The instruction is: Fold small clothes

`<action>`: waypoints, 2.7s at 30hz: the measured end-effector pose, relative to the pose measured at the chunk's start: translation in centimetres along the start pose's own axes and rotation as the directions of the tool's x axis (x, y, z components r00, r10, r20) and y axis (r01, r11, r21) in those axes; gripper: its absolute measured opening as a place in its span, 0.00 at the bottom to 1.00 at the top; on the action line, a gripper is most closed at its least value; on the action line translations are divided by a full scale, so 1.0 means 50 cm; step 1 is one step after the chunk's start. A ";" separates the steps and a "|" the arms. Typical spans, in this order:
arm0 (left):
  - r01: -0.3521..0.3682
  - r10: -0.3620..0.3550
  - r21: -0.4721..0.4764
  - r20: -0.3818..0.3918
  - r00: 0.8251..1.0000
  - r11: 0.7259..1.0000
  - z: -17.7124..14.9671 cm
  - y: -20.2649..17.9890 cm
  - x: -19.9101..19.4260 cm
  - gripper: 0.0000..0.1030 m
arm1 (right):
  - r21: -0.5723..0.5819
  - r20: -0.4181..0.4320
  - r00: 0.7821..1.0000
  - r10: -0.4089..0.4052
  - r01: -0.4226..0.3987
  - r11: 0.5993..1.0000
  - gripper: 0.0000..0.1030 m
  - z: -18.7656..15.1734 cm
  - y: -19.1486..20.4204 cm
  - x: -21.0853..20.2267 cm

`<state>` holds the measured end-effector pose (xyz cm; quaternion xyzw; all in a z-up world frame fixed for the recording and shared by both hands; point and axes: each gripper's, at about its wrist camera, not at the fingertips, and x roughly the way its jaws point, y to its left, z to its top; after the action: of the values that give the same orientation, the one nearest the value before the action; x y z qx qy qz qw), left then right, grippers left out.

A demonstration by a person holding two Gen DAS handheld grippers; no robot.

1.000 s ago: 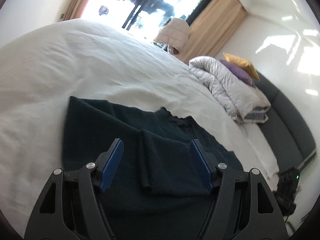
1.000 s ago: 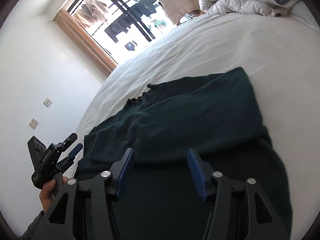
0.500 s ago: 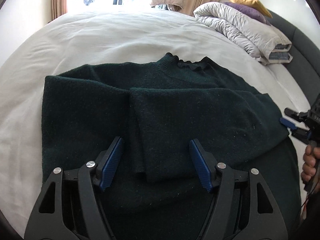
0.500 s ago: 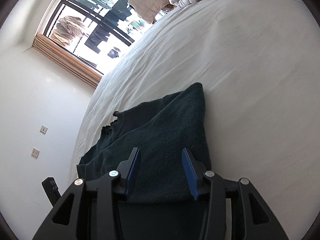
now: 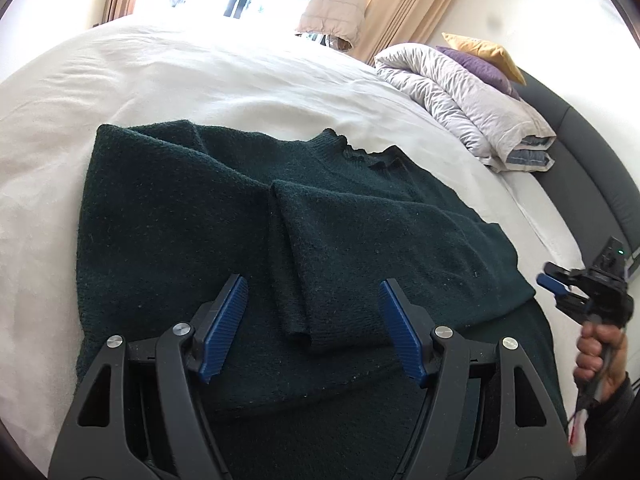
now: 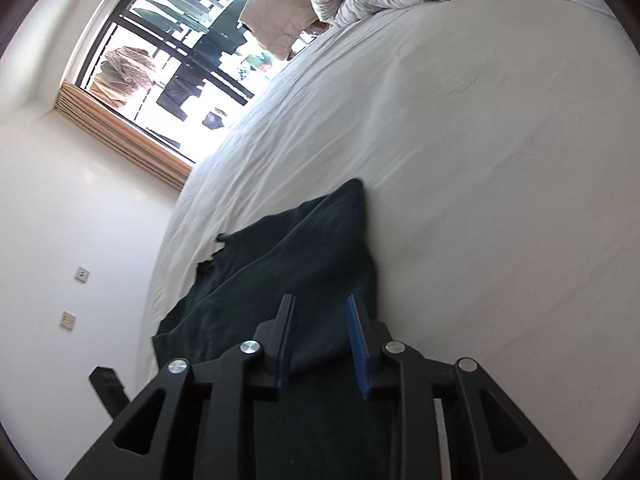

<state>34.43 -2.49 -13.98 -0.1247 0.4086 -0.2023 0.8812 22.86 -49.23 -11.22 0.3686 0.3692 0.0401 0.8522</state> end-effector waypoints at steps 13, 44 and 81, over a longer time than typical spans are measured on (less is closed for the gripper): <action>-0.049 0.049 0.032 -0.014 0.999 0.998 0.001 -0.001 0.021 0.65 | 0.311 0.004 0.989 0.151 -0.145 0.939 0.27 -0.007 -0.093 0.076; -0.241 0.241 0.008 -0.021 0.970 0.970 -0.233 -0.047 -0.241 0.68 | -0.084 0.019 0.999 -0.044 0.046 0.995 0.63 -0.117 0.031 -0.119; -0.383 0.412 0.414 0.019 0.911 0.826 -0.580 -0.077 -0.563 0.71 | -0.740 0.114 0.866 -0.486 0.400 0.540 0.68 -0.408 -0.031 -0.372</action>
<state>-5.34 5.42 -12.09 0.1575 0.4050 -0.0997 0.8951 -4.35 -44.49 -10.41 -0.1198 0.4452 -0.0107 0.8873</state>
